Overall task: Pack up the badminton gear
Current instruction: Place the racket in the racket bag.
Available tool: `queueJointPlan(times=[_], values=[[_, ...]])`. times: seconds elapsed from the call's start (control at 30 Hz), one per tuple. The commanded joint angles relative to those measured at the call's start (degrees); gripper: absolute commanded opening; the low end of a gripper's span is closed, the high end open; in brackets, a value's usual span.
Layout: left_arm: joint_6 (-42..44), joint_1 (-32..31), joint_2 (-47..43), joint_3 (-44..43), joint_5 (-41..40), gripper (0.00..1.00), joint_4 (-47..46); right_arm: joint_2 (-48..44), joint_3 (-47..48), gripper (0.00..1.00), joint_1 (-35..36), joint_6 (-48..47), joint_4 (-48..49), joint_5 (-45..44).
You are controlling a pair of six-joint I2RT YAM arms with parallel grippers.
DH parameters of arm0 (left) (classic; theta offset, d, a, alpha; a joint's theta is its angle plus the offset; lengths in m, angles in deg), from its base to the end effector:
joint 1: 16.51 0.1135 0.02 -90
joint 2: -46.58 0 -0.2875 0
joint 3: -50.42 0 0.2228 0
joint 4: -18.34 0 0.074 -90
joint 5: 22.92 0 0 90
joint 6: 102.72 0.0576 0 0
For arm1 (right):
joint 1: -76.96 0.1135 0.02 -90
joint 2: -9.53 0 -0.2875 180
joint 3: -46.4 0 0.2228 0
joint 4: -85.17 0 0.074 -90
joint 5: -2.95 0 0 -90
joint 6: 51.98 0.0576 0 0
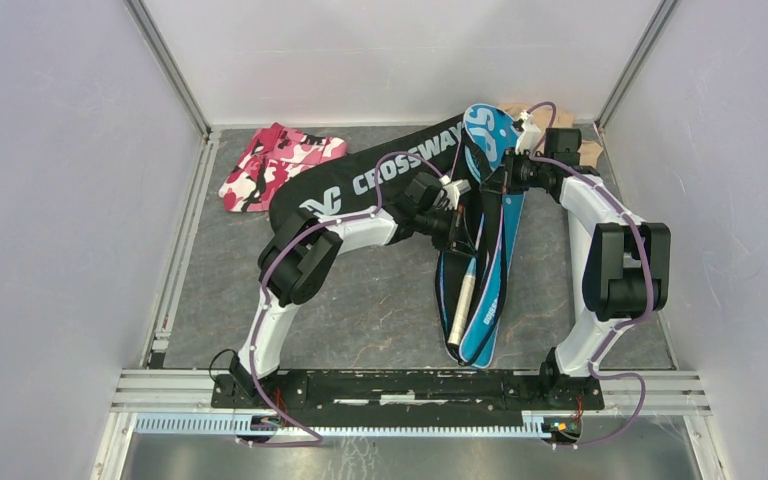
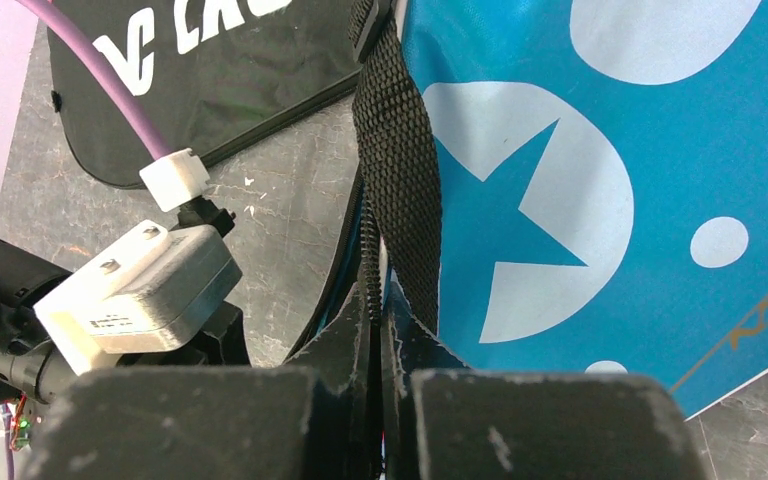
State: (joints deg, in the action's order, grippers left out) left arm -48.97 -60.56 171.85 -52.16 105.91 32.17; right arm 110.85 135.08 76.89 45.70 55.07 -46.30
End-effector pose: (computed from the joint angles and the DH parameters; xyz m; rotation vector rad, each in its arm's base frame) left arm 0.3250 -0.3646 0.1915 0.5990 2.4080 -1.4519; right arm 0.3803 0.0371 0.2668 -0.2099 2.2399 0.8874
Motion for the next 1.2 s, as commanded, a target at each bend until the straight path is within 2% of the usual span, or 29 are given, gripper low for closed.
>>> queueJointPlan(times=[0.0, 0.13, 0.27, 0.43, 0.67, 0.83, 0.97, 1.07, 1.17], values=[[-3.2, 0.1, 0.4, -2.9, -4.1, 0.02, -9.2, 0.2, 0.9, 0.0, 0.4, 1.6, 1.3, 6.0], [-3.2, -0.9, 0.4, -2.0, -3.7, 0.03, -9.4, 0.8, 1.7, 0.0, 0.4, 2.8, 2.0, 6.5], [-1.6, -1.6, -0.4, 0.5, -3.1, 0.13, -9.8, 1.5, 3.2, 0.0, 0.4, 3.5, 2.1, 7.0], [-0.4, -1.7, -1.0, 3.7, 1.2, 0.25, -13.2, 1.9, 4.2, 0.0, 0.4, 3.6, 2.0, 7.1], [4.4, -1.7, -0.9, 3.7, 4.7, 0.42, -10.7, 2.2, 4.5, 0.0, 0.4, 3.6, 1.8, 7.5], [9.5, -1.3, -2.6, 4.3, 4.8, 0.49, -6.7, 2.6, 6.4, 0.0, 0.4, 2.2, -0.1, 7.5], [17.3, -0.6, -6.1, 4.2, 4.7, 0.56, 0.3, 2.4, 8.9, 0.0, -1.4, -0.6, -3.7, 6.4], [24.4, 0.4, -9.7, 4.3, 4.4, 0.65, 7.0, 2.1, 10.6, 0.0, -1.6, -2.9, -6.3, 6.1], [31.9, 1.6, -14.7, 4.4, 4.3, 0.79, 13.2, 2.2, 12.6, 0.0, -1.6, -5.5, -9.4, 5.9]])
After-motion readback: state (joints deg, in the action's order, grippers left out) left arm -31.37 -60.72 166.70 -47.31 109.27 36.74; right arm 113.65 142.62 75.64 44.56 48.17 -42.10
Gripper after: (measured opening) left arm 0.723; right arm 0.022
